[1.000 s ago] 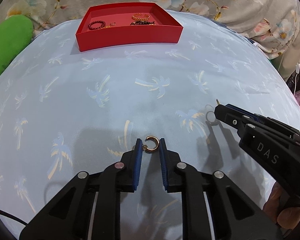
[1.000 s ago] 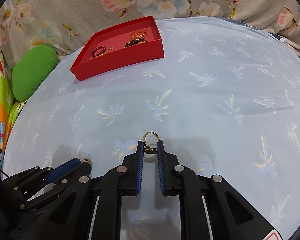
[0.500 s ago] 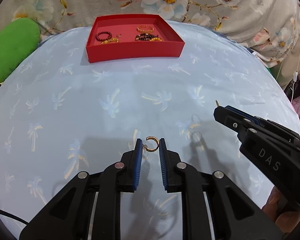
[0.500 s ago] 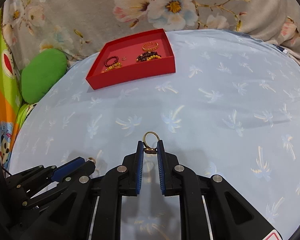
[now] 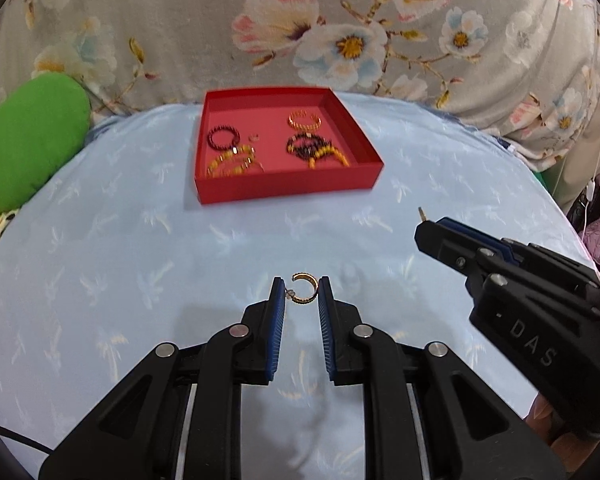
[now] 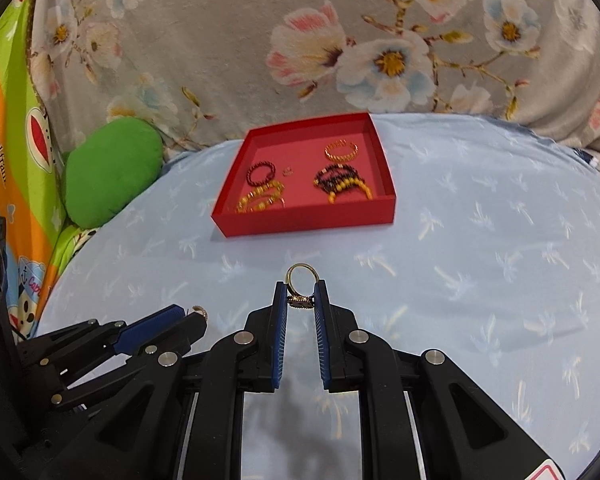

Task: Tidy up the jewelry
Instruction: 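Carry the earring and gold ring toward the red tray with both grippers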

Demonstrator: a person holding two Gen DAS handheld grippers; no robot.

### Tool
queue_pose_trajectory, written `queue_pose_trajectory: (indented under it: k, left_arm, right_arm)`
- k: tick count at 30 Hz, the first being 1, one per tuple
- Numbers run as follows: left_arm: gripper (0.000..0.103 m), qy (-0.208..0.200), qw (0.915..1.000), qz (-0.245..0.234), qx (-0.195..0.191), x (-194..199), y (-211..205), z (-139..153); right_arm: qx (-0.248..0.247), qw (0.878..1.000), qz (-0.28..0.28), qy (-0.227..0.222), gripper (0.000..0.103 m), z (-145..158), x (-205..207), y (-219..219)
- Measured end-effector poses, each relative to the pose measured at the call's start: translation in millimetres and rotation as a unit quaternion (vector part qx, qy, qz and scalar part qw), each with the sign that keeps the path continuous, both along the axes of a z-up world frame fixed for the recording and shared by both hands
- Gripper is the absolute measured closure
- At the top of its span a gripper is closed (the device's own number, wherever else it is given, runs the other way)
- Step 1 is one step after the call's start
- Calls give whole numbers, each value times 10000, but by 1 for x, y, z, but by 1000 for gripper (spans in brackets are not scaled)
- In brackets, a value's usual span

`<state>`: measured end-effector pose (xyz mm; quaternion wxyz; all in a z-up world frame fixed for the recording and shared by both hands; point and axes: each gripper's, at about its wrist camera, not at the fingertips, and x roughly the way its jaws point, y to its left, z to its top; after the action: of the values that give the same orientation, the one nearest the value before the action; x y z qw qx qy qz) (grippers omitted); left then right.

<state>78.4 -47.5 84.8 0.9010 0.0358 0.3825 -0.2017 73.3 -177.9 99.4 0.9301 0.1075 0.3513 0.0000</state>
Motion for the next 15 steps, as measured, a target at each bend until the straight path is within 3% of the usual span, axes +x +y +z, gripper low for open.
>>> queue_pose_trajectory:
  k: [9,15]
  left_arm:
    - [86,-391,9991,137,1,64,-6,35]
    - [86,-519,9984,199,62,117,-18,44]
  right_arm:
    - [-101,9998,125,-155,90,22,61,-2]
    - [-125,9997,117,-177,90,28,115,-12]
